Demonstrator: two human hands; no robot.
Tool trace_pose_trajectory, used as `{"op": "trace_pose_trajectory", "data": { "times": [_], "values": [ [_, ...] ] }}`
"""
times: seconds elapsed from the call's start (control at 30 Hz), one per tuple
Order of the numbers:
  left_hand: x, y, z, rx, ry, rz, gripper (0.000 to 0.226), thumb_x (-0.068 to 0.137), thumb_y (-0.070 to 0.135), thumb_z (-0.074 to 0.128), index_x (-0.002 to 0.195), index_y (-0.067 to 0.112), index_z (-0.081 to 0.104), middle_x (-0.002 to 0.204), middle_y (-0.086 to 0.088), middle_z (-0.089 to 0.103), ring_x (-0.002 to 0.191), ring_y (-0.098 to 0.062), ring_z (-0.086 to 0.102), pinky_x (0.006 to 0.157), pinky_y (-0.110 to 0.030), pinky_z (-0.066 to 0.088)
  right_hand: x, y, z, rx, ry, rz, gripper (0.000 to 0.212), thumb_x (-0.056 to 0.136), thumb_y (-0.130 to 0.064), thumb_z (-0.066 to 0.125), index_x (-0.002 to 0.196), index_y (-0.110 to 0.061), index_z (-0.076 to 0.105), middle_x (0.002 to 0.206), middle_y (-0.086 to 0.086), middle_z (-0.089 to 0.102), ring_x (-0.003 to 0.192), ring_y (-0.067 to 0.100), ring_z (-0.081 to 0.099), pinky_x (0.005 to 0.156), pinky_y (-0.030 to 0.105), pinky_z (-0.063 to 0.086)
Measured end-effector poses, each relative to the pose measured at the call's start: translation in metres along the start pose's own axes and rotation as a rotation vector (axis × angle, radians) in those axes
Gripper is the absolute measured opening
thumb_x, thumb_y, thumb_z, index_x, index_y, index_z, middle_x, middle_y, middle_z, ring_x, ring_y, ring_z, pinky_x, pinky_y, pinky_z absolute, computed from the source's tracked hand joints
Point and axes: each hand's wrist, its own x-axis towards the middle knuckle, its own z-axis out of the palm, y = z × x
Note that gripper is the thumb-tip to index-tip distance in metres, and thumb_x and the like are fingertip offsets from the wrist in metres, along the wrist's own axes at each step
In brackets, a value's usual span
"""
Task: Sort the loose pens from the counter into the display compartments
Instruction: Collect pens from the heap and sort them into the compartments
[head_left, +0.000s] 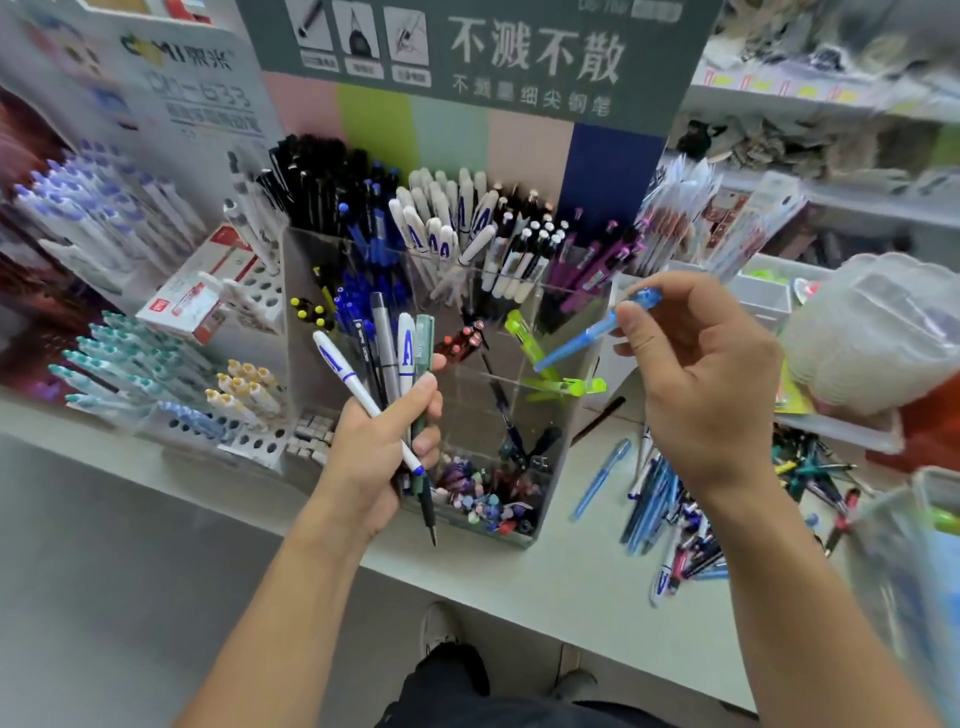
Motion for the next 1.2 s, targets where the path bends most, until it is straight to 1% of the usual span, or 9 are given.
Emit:
{"op": "trace_pose_trajectory", "data": {
  "times": [0.23,0.33,0.53,0.73,0.8,0.9,0.97,1.07,1.2],
  "values": [
    [-0.002,0.003,-0.028,-0.010,0.233,0.094,0.016,0.104,0.019,0.052,0.112,0.015,0.066,0.069,0.003,0.047,0.044,-0.008,0.031,0.040,-0.020,0.031,-0.034,-0.018,0.061,0.064,-0.246,0.003,0.010,0.092,-0.009,0.072,0.102,-0.009,0.071,0.092,0.000,0.070,0.084,0.016,0.069,0.075,0.038,0.058],
    [-0.006,0.011,-0.058,-0.040,0.331,0.117,0.009,0.105,0.017,0.049,0.098,0.014,0.055,0.070,0.000,0.047,0.042,-0.008,0.033,0.038,-0.019,0.031,-0.036,-0.020,0.113,0.034,-0.341,-0.090,0.011,0.092,-0.009,0.071,0.103,-0.009,0.071,0.093,0.001,0.067,0.085,0.017,0.064,0.077,0.037,0.055],
    [-0.018,0.017,-0.107,-0.110,0.350,0.080,0.013,0.103,0.009,0.049,0.091,0.012,0.051,0.074,0.000,0.052,0.044,-0.007,0.037,0.037,-0.018,0.032,-0.028,-0.008,0.219,-0.131,-0.550,-0.068,0.019,0.096,-0.008,0.063,0.113,-0.007,0.071,0.106,0.012,0.070,0.100,0.027,0.064,0.090,0.042,0.051],
    [-0.024,0.014,-0.121,-0.103,0.383,0.040,0.018,0.099,0.011,0.058,0.083,0.011,0.065,0.078,-0.006,0.062,0.052,-0.013,0.048,0.040,-0.021,0.035,-0.029,0.012,0.257,-0.470,-0.686,0.081,0.023,0.102,-0.022,0.054,0.087,-0.006,0.060,0.093,0.016,0.068,0.089,0.038,0.065,0.073,0.042,0.051],
    [-0.023,0.013,-0.121,-0.085,0.353,0.010,0.017,0.098,0.013,0.059,0.085,0.009,0.068,0.082,-0.008,0.066,0.054,-0.014,0.051,0.042,-0.022,0.037,-0.033,0.007,0.247,-0.591,-0.724,0.095,0.028,0.105,-0.029,0.050,0.086,-0.010,0.056,0.093,0.016,0.068,0.086,0.039,0.065,0.071,0.041,0.049],
    [-0.020,0.011,-0.116,-0.057,0.251,-0.018,0.012,0.096,0.015,0.061,0.090,0.005,0.067,0.081,-0.008,0.068,0.056,-0.014,0.053,0.042,-0.022,0.039,-0.032,-0.006,0.211,-0.611,-0.610,0.063,0.031,0.103,-0.038,0.053,0.097,-0.010,0.064,0.089,0.010,0.069,0.084,0.033,0.065,0.072,0.040,0.051],
    [-0.017,0.012,-0.109,0.000,0.137,-0.040,0.014,0.091,0.019,0.063,0.086,0.009,0.071,0.078,-0.009,0.064,0.054,-0.015,0.053,0.042,-0.022,0.039,-0.025,-0.017,0.182,-0.408,-0.582,0.099,0.033,0.101,-0.040,0.056,0.093,-0.014,0.072,0.078,0.001,0.071,0.075,0.018,0.064,0.071,0.036,0.049],
    [-0.011,0.014,-0.087,0.137,-0.083,-0.088,0.015,0.087,0.024,0.064,0.090,0.010,0.069,0.079,-0.015,0.063,0.053,-0.017,0.054,0.041,-0.024,0.039,-0.011,-0.029,0.146,-0.016,-0.644,0.371,0.027,0.095,-0.040,0.067,0.086,-0.018,0.078,0.063,-0.009,0.067,0.056,0.001,0.051,0.055,0.022,0.042],
    [-0.007,0.012,-0.043,0.216,-0.224,-0.106,0.024,0.088,0.027,0.060,0.103,0.008,0.059,0.076,-0.010,0.067,0.052,-0.018,0.058,0.042,-0.025,0.046,-0.006,-0.022,0.109,0.120,-0.515,0.494,0.018,0.090,-0.023,0.076,0.083,-0.006,0.074,0.049,-0.009,0.056,0.042,0.002,0.043,0.045,0.016,0.035]
  ]
}}
